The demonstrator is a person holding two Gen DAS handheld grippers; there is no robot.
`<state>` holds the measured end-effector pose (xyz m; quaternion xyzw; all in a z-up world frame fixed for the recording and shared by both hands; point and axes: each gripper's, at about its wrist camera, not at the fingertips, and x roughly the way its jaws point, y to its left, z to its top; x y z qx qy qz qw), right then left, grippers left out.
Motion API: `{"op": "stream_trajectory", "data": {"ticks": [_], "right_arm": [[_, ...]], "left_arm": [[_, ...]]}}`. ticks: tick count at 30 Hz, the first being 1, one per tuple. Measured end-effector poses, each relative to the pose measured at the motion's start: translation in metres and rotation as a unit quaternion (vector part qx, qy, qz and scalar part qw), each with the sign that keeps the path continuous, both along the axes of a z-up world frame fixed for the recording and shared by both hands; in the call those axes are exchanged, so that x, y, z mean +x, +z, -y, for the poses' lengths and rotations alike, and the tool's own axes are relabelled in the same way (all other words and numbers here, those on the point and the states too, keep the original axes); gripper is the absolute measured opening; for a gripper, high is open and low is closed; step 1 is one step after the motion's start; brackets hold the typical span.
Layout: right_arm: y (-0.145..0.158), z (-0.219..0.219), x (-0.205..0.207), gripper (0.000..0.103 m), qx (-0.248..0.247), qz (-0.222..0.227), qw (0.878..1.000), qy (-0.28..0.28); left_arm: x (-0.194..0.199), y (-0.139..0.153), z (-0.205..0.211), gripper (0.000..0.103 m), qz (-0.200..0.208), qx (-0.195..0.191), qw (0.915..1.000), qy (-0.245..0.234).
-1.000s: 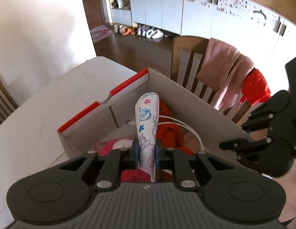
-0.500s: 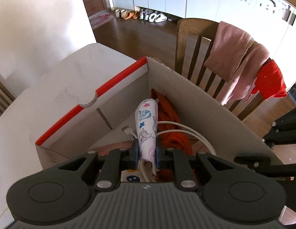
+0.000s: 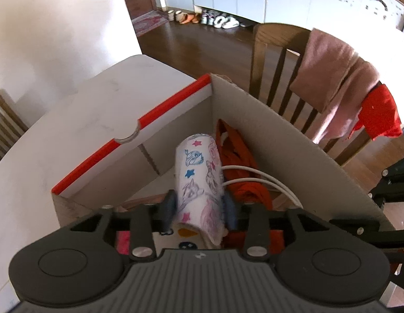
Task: Organize objects
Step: 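Open the left gripper to release the mask onto the plush, then withdraw the left tool from the box toward the black glove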
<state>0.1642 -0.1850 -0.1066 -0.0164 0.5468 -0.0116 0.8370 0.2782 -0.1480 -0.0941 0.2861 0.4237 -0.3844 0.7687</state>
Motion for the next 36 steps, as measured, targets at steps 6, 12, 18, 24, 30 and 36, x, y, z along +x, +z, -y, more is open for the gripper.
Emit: {"op": "stream_trajectory", "data": {"ticks": [6, 12, 18, 24, 30, 36], "right_arm": [[0.0, 0.0, -0.001, 0.008, 0.002, 0.004, 1.0, 0.005], [0.001, -0.001, -0.001, 0.008, -0.002, 0.004, 1.0, 0.008], [0.002, -0.004, -0.002, 0.008, -0.008, 0.004, 1.0, 0.008], [0.004, -0.005, -0.002, 0.008, -0.01, 0.004, 1.0, 0.005], [0.006, -0.007, -0.002, 0.007, -0.015, 0.003, 1.0, -0.005], [0.006, -0.007, -0.002, 0.007, -0.015, 0.0, 1.0, -0.013]], "left_arm": [[-0.001, 0.009, -0.015, 0.061, 0.005, -0.012, 0.9998, 0.017], [-0.005, 0.015, -0.028, 0.07, 0.005, -0.017, 0.9994, 0.028], [-0.01, 0.023, -0.041, 0.072, -0.005, -0.037, 0.9987, 0.035], [-0.019, 0.039, -0.056, 0.076, -0.004, -0.068, 0.997, 0.035], [-0.025, 0.056, -0.08, 0.082, -0.006, -0.096, 0.9946, 0.04], [-0.024, 0.07, -0.119, 0.082, -0.028, -0.131, 0.9894, 0.056]]}}
